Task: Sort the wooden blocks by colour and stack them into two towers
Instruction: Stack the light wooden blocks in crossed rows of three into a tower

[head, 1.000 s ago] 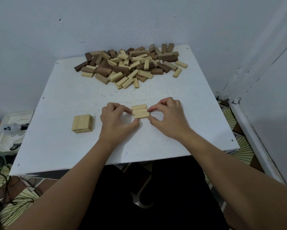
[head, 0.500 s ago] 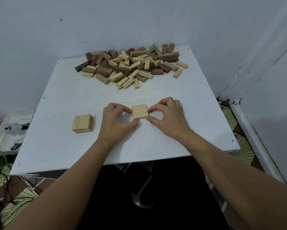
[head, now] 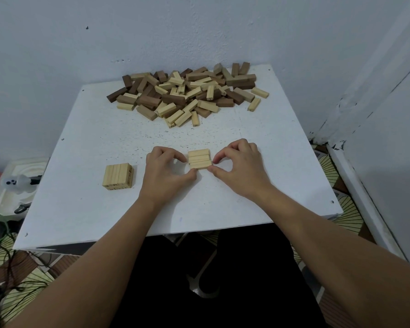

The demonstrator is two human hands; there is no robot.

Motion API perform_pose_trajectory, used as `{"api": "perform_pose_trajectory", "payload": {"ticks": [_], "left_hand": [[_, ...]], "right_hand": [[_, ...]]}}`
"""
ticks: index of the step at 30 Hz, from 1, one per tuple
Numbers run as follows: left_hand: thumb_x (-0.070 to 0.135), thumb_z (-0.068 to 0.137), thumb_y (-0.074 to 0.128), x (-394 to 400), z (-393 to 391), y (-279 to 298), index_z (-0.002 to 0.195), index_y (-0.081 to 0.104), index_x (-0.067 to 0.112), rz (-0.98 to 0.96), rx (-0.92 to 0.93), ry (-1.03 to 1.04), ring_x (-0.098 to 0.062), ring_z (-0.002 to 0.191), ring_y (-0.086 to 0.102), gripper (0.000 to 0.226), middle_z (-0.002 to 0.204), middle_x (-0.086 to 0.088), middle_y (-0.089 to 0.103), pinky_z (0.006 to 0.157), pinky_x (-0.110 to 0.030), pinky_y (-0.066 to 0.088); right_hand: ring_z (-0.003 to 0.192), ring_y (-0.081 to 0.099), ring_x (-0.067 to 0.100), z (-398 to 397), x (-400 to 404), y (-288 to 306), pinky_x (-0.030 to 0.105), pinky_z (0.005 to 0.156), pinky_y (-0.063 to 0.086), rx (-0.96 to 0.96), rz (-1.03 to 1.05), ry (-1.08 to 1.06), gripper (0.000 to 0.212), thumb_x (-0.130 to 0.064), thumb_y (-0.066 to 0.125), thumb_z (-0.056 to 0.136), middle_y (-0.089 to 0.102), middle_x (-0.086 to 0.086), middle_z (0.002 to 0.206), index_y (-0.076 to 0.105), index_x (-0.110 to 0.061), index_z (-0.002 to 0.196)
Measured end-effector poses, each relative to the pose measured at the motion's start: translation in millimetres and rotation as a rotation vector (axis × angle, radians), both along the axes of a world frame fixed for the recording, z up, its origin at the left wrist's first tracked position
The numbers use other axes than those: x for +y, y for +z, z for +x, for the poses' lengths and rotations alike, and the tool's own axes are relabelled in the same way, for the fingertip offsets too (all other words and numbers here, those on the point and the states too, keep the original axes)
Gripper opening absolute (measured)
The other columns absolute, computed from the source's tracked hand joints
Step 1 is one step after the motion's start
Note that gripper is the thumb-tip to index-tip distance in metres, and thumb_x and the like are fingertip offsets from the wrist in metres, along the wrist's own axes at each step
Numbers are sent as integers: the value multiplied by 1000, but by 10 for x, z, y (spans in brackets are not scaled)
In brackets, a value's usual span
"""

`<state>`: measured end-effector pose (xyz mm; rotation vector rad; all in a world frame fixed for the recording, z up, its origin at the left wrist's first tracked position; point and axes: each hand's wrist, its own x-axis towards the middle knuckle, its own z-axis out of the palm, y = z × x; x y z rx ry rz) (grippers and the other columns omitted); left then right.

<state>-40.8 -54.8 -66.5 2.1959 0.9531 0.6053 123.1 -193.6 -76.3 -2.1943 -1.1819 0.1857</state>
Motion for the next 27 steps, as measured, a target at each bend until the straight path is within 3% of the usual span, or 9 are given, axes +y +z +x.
{"api": "perform_pose_trajectory", "payload": {"ticks": [12,27], "left_hand": [[33,71,90,28,-11,1,92,72,33,-11,-8,-20,-12,116,49,28,109,12,52,88,-12,36],[34,69,91,48,-12,-11,91,71,35,-8,-14,-24,-9,113,51,30,107,14,54,83,-4,33]], "right_hand": [[108,32,6,-3,0,-26,32,105,32,2,24,9,22,-59,71,87,41,-15,110,72,-45,103],[110,34,9,13,7,-35,32,105,34,-32,2,16,35,-63,68,87,39,-14,112,70,-44,117]]}}
